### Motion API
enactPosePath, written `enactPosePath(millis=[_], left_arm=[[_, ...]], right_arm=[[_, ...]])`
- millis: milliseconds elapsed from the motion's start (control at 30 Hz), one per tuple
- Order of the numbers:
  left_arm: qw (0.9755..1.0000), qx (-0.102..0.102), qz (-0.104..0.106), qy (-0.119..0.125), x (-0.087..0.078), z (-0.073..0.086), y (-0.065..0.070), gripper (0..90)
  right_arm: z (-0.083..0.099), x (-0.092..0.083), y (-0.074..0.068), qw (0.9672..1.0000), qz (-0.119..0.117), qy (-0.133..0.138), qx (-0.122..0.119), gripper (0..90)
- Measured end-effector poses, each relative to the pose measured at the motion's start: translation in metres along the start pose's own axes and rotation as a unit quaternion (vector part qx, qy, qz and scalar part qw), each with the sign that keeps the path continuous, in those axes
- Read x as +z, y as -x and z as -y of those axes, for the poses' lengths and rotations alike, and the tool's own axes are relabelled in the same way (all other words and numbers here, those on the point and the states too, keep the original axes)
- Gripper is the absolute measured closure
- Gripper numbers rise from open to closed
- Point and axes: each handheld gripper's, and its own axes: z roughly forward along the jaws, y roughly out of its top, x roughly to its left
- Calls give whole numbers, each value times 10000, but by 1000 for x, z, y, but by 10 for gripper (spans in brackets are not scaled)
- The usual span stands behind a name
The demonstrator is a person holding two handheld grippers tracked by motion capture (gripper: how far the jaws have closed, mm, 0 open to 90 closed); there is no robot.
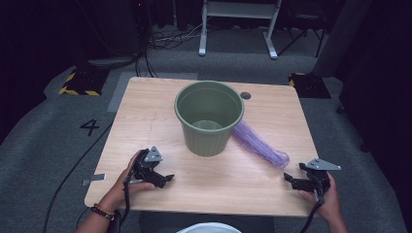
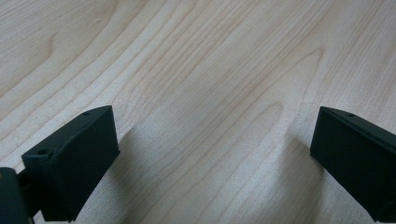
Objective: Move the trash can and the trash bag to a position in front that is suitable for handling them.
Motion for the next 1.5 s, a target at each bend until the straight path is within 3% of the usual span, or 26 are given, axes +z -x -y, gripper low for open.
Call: enactPosePath(millis=[100, 167, 233, 333, 567, 700, 900, 1000, 1267, 1500], left_arm=[[10000, 0, 0, -1, 0, 0, 0, 9], [10000, 1, 0, 0, 0, 0, 0, 9], [10000, 0, 0, 0, 0, 0, 0, 9], [10000, 5, -1, -1, 0, 0, 0, 9], [10000, 5, 0, -1, 0, 0, 0, 9], [10000, 1, -2, 0, 0, 0, 0, 9], [10000, 5, 0, -1, 0, 0, 0, 9], [10000, 0, -1, -1, 0, 0, 0, 9], [10000, 4, 1, -1, 0, 0, 0, 9], [10000, 0, 1, -2, 0, 0, 0, 9]], right_arm=[[-1, -5, 4, 10000, -3, 54, -53, 222], [-5, -11, 7, 9997, 36, 229, -84, 256], [-12, -15, 9, 9992, 71, 295, -250, 317], [-27, -15, 10, 9981, 78, 331, -521, 382], [-50, -8, 10, 9956, 32, 463, -814, 496], [-59, 5, 17, 9958, -193, 479, -763, 578], [-58, 16, 19, 9953, -471, 318, -779, 625], [-53, 23, 16, 9936, -732, 248, -825, 646], [-49, 31, 10, 9914, -973, 139, -869, 673], [-48, 36, -6, 9857, -1206, 96, -1177, 743]])
